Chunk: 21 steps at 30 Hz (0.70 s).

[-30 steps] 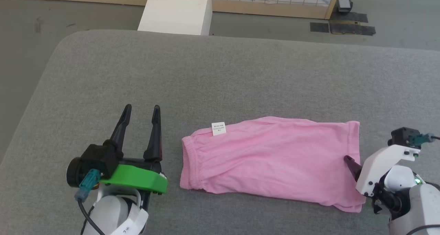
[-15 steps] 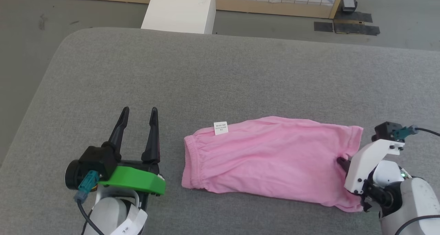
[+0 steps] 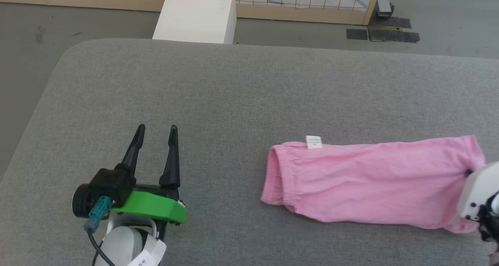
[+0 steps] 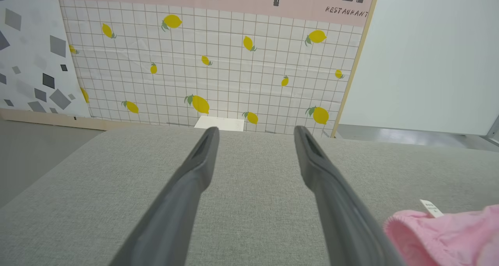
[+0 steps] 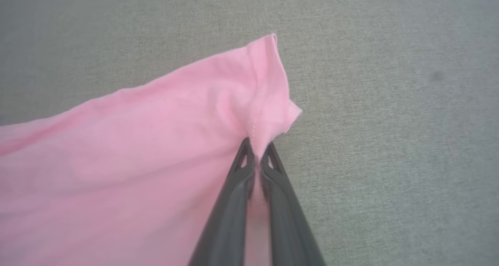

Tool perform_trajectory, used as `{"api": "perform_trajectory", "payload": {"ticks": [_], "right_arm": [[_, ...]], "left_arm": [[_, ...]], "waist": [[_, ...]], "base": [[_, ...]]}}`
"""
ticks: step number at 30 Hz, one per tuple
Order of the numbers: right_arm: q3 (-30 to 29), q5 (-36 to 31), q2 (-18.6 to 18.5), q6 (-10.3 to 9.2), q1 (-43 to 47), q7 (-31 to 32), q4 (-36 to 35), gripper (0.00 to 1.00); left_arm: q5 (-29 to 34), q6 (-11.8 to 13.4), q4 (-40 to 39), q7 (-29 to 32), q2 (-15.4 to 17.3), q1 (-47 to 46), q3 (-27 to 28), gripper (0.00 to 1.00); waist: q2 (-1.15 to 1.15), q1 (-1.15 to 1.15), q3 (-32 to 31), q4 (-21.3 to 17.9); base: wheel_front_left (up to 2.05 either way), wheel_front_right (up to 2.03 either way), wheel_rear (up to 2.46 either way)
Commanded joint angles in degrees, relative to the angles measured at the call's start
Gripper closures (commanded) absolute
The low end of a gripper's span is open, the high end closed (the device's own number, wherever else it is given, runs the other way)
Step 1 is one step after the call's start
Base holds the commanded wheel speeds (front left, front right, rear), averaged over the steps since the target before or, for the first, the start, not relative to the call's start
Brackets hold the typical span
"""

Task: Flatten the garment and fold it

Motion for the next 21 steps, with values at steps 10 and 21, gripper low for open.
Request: {"api": "perform_trajectory", "payload": {"ticks": [10, 21], "right_arm": [[7.2, -2.0, -2.4, -0.08, 3.7, 5.5, -13.3, 1.0], [35.7, 3.7, -6.1, -0.08, -0.6, 15.2, -23.2, 1.0]], "left_arm": [[0.5, -0.7, 0.6, -0.2, -0.5, 1.0, -0.2, 0.0], [0.5, -0.9, 0.9, -0.2, -0.5, 0.0, -1.0, 0.0]], "waist": [[0.0, 0.0, -0.4, -0.1], [0.0, 0.0, 0.5, 1.6]], "base": [[0.0, 0.0, 0.0], [0.0, 0.0, 0.0]]}}
